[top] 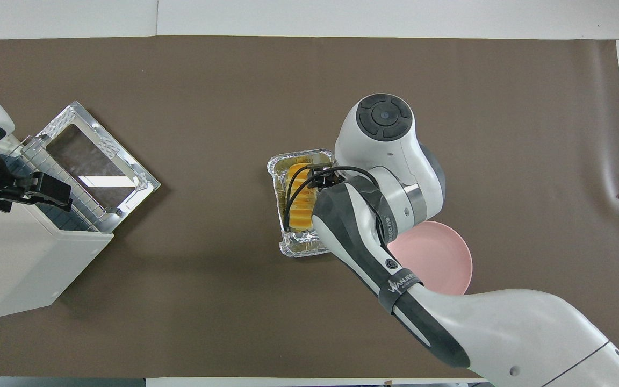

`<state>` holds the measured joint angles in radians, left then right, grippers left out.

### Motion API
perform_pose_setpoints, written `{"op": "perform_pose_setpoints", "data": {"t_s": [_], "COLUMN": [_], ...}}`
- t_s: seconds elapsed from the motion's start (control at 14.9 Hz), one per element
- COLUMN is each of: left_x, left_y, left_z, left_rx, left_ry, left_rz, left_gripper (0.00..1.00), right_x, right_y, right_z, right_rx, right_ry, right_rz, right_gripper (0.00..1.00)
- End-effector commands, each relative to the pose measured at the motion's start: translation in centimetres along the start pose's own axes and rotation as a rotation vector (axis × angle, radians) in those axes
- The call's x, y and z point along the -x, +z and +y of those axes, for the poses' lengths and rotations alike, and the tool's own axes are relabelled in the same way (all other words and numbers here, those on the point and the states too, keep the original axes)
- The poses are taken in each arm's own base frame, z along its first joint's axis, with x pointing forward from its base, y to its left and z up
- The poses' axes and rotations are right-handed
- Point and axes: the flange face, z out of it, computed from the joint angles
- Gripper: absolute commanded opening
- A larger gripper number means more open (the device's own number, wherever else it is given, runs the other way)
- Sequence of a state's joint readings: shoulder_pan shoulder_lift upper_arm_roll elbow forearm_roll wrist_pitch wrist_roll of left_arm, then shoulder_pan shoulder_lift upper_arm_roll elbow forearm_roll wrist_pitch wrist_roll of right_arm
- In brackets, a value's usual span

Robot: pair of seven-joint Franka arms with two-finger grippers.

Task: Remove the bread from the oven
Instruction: 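Reach the right gripper to the foil tray edge and grasp it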

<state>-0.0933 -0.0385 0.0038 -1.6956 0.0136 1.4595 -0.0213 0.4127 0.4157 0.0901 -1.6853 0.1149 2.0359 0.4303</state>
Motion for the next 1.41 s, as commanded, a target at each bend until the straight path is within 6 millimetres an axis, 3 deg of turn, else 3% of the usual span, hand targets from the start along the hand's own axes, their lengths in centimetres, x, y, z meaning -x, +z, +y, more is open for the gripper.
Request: {"op": "perform_pose_setpoints", "data": {"t_s": [0.0,0.13,0.4,0.54,0.67,0.94,1.14,1.34], "left_x": [0.0,0.0,0.1,0.1,0.1,0.1,0.1,0.1], "left_y": [-0.1,-0.4,-0.4,-0.4,-0.4,-0.4,-0.4,-0.4], "left_z": [-0.3,-0.3,-0.3,-0.3,-0.3,-0.3,-0.3,-0.3], "left_rx": [-0.013,-0.013,-0.013,-0.013,-0.013,-0.013,-0.013,-0.013], "left_ry": [0.001,0.001,0.001,-0.001,-0.001,-0.001,-0.001,-0.001], "left_rz": [0.012,0.021,0.021,0.021,0.021,0.021,0.021,0.021], "left_gripper": [1.0,1.0,1.0,1.0,1.0,1.0,1.0,1.0], "right_x": [1.4,2.4,3.9,4.7,4.9,5.3,5.1,3.1], "right_y": [1.5,2.9,3.8,4.2,4.5,4.7,4.6,2.7], "right_z": [0.8,1.6,0.5,0.1,0.1,0.2,0.3,2.5], "right_rx": [-0.019,-0.012,0.002,0.008,0.009,0.012,0.006,-0.012], "right_ry": [0.06,0.065,0.072,0.076,0.08,0.089,0.087,0.068], "right_rz": [0.007,0.005,-0.013,-0.019,-0.02,-0.021,-0.011,0.019], "right_gripper": [1.0,1.0,1.0,0.91,0.67,0.0,0.0,0.0]}}
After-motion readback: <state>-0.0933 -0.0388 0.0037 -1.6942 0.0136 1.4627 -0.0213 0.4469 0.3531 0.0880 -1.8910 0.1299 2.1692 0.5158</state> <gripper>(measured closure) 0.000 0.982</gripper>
